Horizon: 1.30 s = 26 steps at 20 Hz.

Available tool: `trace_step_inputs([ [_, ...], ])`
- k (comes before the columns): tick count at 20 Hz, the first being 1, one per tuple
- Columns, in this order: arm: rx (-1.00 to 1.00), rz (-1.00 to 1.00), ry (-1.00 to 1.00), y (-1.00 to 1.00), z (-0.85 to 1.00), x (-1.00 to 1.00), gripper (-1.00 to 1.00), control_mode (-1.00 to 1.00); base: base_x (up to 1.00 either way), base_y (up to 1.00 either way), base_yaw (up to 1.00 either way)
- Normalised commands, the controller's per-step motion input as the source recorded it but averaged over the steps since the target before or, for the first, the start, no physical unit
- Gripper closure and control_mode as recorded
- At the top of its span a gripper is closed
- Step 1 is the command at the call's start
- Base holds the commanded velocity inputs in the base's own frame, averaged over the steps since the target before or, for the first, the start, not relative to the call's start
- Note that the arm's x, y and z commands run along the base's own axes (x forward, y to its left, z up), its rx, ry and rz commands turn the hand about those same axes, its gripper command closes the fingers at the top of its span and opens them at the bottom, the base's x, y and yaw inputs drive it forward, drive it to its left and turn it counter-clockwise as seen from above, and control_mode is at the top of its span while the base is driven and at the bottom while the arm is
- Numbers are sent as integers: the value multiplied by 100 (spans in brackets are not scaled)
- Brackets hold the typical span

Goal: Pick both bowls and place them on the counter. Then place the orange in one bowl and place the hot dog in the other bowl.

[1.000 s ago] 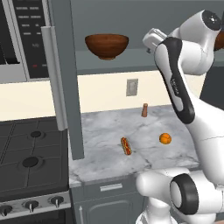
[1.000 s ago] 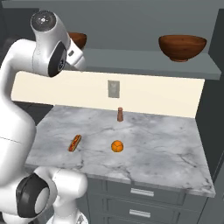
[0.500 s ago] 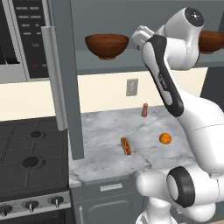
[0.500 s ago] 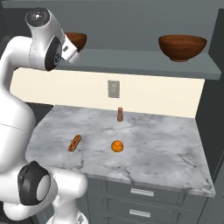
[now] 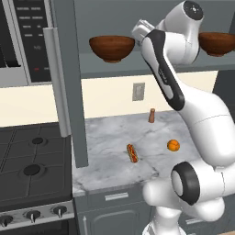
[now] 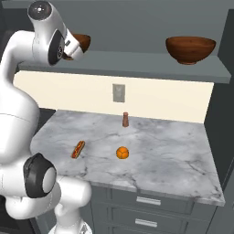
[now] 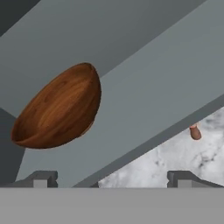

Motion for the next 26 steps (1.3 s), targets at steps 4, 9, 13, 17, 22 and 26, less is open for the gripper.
trace_step_inputs([
  [4,0,0,3,15,7,24,-100,-100,0,0,0],
  [9,0,-1,2,22,0,30,-100,-100,0,0,0],
  [13,0,0,1,15,0,32,-100,-100,0,0,0],
  [17,1,0,0,1,0,23,-100,-100,0,0,0],
  [22,2,0,0,0,0,16,-100,-100,0,0,0],
  [26,1,0,2,0,0,16,-100,-100,0,0,0],
])
